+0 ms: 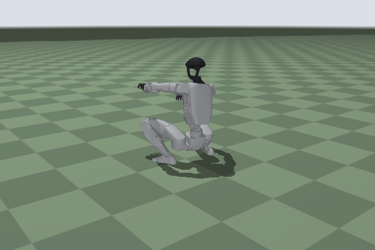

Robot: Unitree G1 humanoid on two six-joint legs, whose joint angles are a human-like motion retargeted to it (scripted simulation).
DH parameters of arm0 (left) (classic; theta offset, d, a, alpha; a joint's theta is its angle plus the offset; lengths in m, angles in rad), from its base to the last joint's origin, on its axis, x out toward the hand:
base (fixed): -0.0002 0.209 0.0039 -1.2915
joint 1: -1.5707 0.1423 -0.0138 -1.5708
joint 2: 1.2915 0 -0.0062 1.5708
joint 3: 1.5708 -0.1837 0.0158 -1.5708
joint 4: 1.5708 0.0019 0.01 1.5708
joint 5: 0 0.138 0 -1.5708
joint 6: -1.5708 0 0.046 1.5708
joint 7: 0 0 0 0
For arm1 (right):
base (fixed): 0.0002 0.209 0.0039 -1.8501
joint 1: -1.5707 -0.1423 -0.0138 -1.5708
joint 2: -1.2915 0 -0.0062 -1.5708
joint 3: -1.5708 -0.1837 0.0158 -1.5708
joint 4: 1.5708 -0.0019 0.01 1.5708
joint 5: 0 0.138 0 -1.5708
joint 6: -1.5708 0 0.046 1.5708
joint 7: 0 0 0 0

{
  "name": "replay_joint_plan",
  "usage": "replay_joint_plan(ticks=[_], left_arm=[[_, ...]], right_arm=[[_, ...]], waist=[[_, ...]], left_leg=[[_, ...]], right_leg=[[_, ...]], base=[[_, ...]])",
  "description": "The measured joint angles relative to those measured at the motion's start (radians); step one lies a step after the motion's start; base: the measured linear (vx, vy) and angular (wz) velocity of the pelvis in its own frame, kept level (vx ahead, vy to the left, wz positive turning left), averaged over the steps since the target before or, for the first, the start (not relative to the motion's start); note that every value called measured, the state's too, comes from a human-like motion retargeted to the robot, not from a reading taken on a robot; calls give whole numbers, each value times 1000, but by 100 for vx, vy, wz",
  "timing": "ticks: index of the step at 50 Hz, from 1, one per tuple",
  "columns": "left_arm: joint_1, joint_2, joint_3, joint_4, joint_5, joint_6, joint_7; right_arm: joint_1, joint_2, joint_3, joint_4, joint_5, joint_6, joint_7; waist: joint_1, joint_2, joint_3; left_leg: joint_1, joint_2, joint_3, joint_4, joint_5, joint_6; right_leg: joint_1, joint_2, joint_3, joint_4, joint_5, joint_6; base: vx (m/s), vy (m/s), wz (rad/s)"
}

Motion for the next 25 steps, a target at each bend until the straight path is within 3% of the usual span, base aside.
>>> replay_joint_plan(ticks=[2,5,8,18,25], left_arm=[[34,-17,0,8,-11,7,18],[86,7,0,14,-24,21,44],[92,33,0,33,-9,17,48],[112,26,0,115,-38,20,96],[122,52,0,150,-46,11,93]], right_arm=[[34,16,-12,-6,0,-2,-12],[70,26,-20,-49,-10,-10,-34],[62,28,-4,-61,-20,1,-41],[27,43,45,-53,-62,12,-53],[8,83,44,-1,-13,21,-86]], waist=[[-6,-14,0],[-53,-51,0],[-98,-62,0],[-150,-71,0],[-194,-110,0]], left_leg=[[0,-6,3,12,0,7],[0,16,70,-1,0,68],[0,58,143,-45,4,97],[0,57,158,-63,4,59],[0,34,146,-29,9,64]], right_leg=[[0,27,39,14,0,16],[0,37,81,5,0,21],[0,-4,49,-54,0,18],[0,-18,31,-75,0,66],[0,2,70,-23,0,78]], base=[[0,0,0],[0,0,0],[-3,3,4],[-1,0,0],[0,0,0]])
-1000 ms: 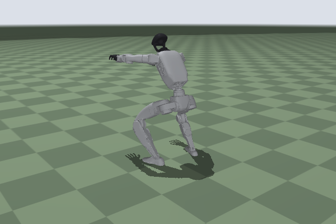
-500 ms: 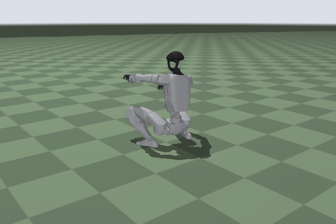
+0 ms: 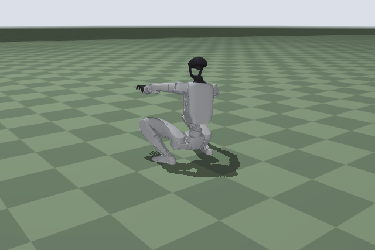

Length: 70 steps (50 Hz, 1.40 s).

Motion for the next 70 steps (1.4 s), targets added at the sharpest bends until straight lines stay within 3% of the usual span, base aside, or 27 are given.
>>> replay_joint_plan(ticks=[5,11,15,18,20,24,29,35,40,45,50,60,70], left_arm=[[-6,51,0,9,25,-9,-1],[-99,144,0,-25,203,-29,-57],[-253,279,0,-117,348,-56,-83],[-384,395,0,-196,363,-77,-95],[-430,435,0,-241,328,-86,-105],[-413,451,0,-305,226,-93,-145],[-377,447,0,-349,174,-110,-190],[-274,382,67,-324,167,-128,-178],[-137,324,181,-265,158,-130,-218],[-108,299,174,-215,234,-129,-314],[-125,241,163,-165,239,-117,-357],[-152,148,160,-97,187,-91,-386],[-171,147,161,-109,179,-94,-385]], right_arm=[[-42,26,-2,15,37,-17,-22],[-148,-11,-24,28,43,-63,-60],[-294,-103,-37,9,-17,-124,-107],[-432,-161,-19,-11,-82,-144,-126],[-475,-197,-8,-24,-128,-147,-129],[-420,-227,-45,-35,-180,-138,-117],[-264,-242,-192,-59,-196,-135,-100],[17,-199,-443,-107,-234,-107,-122],[136,-150,-504,-124,-226,-114,-72],[138,-118,-491,-104,-227,-107,44],[92,-141,-467,-73,-206,-102,92],[27,-172,-409,-51,-181,-93,123],[-4,-174,-395,-66,-163,-93,123]], waist=[[-17,-16,0],[37,27,0],[55,46,0],[68,48,0],[92,39,-38],[110,34,-109],[109,17,-153],[127,-53,-198],[131,-69,-318],[110,-58,-441],[117,-41,-502],[127,-38,-553],[128,-47,-580]], left_leg=[[0,25,23,-41,4,25],[0,98,75,-237,36,50],[0,105,184,-486,133,35],[0,109,248,-694,225,41],[51,115,303,-842,271,35],[292,90,372,-1149,342,-6],[677,36,443,-1573,437,-41],[1197,-58,543,-2142,553,-33],[1456,-125,586,-2492,635,-26],[1558,-143,589,-2620,644,-31],[1595,-143,581,-2615,615,-32],[1628,-139,560,-2553,574,-7],[1656,-138,570,-2560,571,-13]], right_leg=[[0,-32,-33,-48,0,-26],[0,-128,-217,-253,0,-170],[0,-199,-314,-456,2,-284],[0,-216,-387,-662,87,-325],[35,-216,-420,-812,143,-334],[294,-232,-515,-1133,218,-321],[714,-233,-639,-1586,335,-274],[1231,-202,-736,-2169,515,-187],[1473,-178,-776,-2489,616,-135],[1583,-160,-809,-2612,633,-117],[1641,-159,-830,-2632,615,-121],[1708,-166,-851,-2610,587,-145],[1731,-164,-846,-2617,583,-145]], base=[[0,0,0],[4,-3,-7],[12,-9,31],[5,-4,11],[10,-1,-7],[18,0,8],[25,1,21],[30,1,6],[26,2,1],[16,2,12],[9,3,12],[2,1,4],[0,0,0]])
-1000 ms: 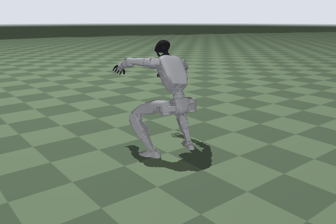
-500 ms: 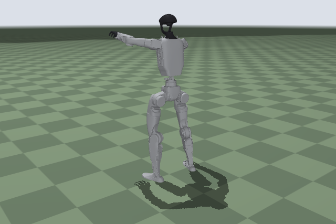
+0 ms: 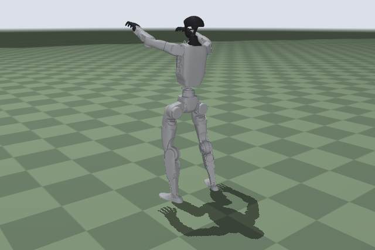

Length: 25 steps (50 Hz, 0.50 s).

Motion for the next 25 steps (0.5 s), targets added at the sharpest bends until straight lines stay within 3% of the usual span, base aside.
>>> replay_joint_plan(ticks=[25], left_arm=[[-21,-33,-22,-3,33,6,-30]], right_arm=[[15,-1,-5,32,-2,6,39]], waist=[[8,-9,-29]], left_leg=[[17,10,10,13,-16,8]], right_leg=[[11,3,5,19,-31,1]], base=[[0,0,0]])
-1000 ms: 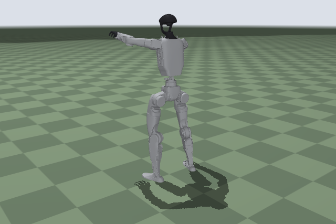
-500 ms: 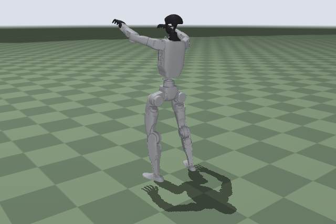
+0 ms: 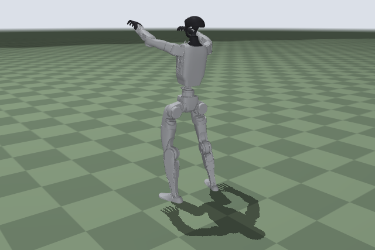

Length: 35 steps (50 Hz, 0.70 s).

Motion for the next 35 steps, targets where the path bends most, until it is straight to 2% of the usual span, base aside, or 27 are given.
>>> replay_joint_plan(ticks=[11,18,25,32,35], left_arm=[[1,-2,41,11,-12,14,21],[-29,-13,41,40,-41,32,46],[-115,1,-22,28,-89,37,133],[-257,35,-135,13,-108,44,244],[-253,61,-139,-5,-107,54,254]], right_arm=[[23,-6,-21,12,-10,2,-7],[-9,-34,0,13,-11,2,-17],[-96,-80,7,18,5,5,-78],[-233,-118,54,48,42,25,-165],[-280,-114,121,50,46,41,-173]], waist=[[18,-10,17],[14,6,99],[-8,54,305],[-32,61,576],[-48,54,607]], left_leg=[[-18,14,6,65,-23,12],[-98,52,-28,232,-73,19],[-244,126,-104,563,-201,44],[-475,165,-189,989,-381,85],[-663,162,-219,1191,-445,96]], right_leg=[[-12,-3,16,36,-21,-3],[-60,-9,17,164,-74,-12],[-154,-22,18,453,-214,-32],[-397,-98,81,965,-447,-105],[-604,-147,137,1211,-535,-134]], base=[[0,0,0],[0,0,0],[-10,1,20],[-23,2,10],[-28,3,0]])
